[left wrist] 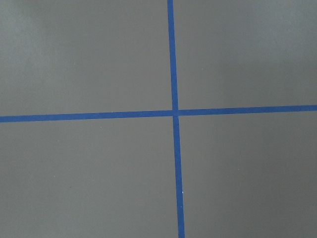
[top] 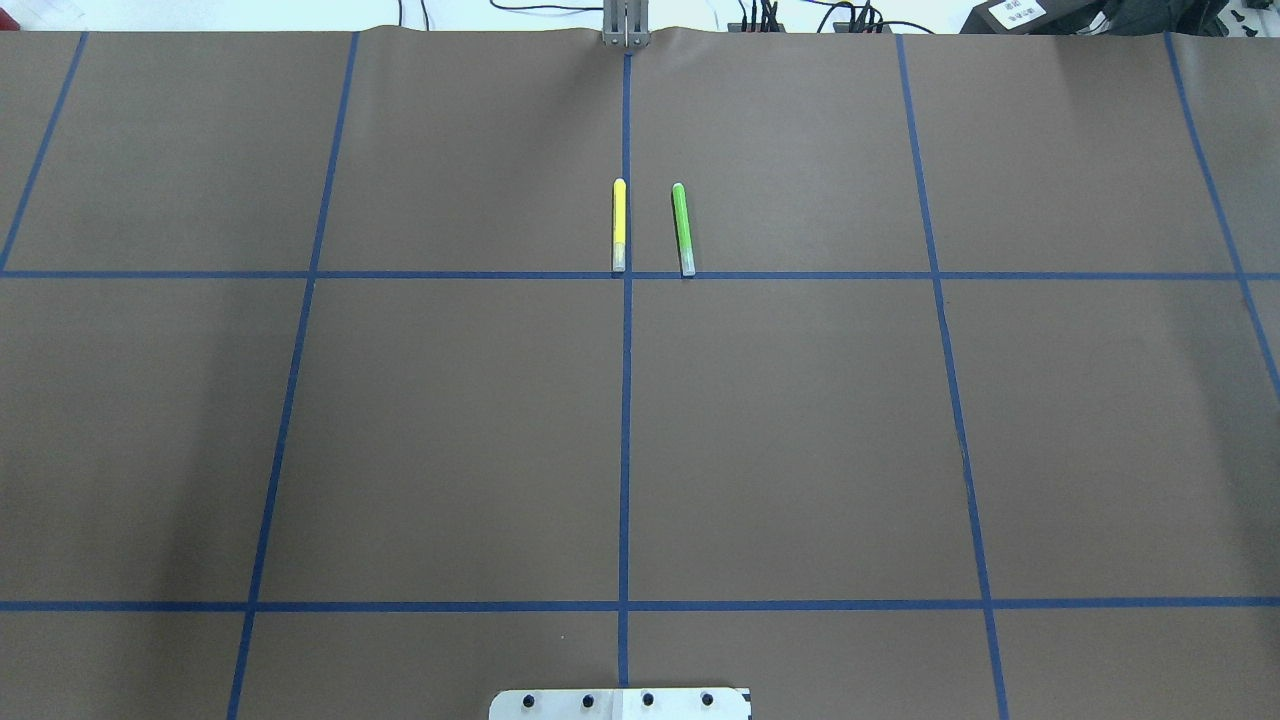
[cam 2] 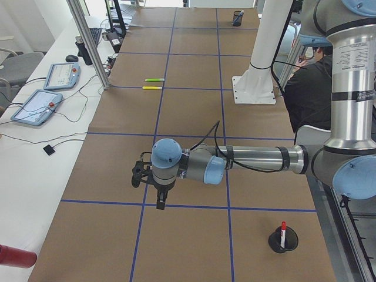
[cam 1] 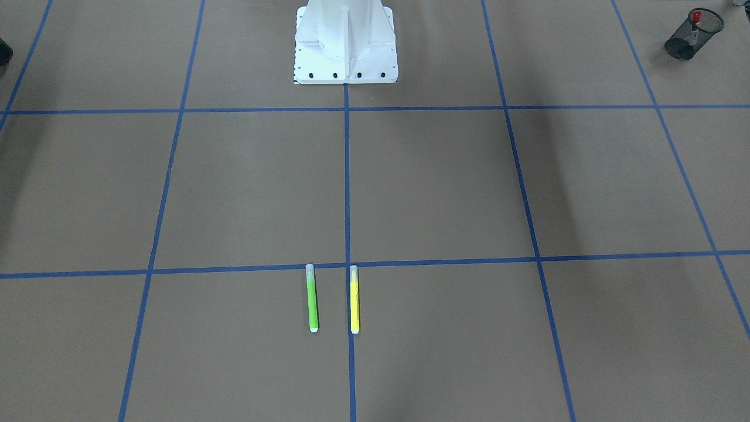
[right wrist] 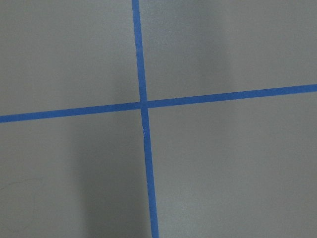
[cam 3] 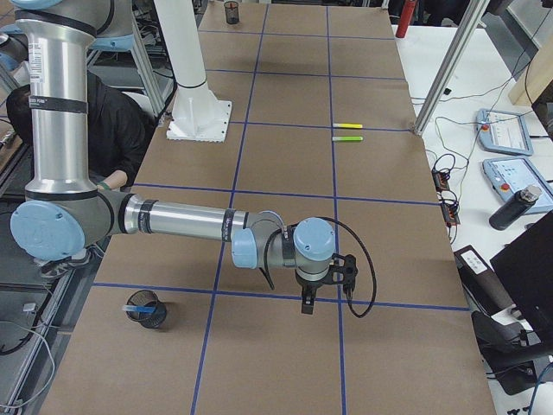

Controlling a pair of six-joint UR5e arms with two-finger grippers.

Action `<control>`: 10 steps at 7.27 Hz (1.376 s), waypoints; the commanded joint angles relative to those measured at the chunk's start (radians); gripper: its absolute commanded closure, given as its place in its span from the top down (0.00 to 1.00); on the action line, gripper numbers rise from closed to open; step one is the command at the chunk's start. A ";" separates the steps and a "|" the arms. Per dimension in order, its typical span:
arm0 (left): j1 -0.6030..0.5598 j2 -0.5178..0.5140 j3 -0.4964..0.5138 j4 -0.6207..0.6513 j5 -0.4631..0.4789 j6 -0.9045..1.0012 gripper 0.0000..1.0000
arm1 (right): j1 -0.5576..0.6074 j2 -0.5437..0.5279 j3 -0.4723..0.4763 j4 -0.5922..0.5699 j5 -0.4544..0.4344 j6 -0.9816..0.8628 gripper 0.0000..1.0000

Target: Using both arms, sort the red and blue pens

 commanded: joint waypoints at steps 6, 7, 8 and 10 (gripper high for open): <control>0.000 0.000 0.000 0.002 0.003 -0.011 1.00 | -0.042 0.066 0.037 0.017 -0.005 0.133 1.00; 0.000 0.001 0.000 0.002 0.003 -0.011 1.00 | -0.042 0.065 0.038 0.014 0.000 0.131 1.00; 0.000 0.004 0.000 0.002 0.003 -0.009 1.00 | -0.040 0.061 0.040 0.008 0.022 0.131 1.00; 0.000 0.007 -0.002 0.002 0.003 -0.011 1.00 | -0.040 0.043 0.061 0.003 0.040 0.131 1.00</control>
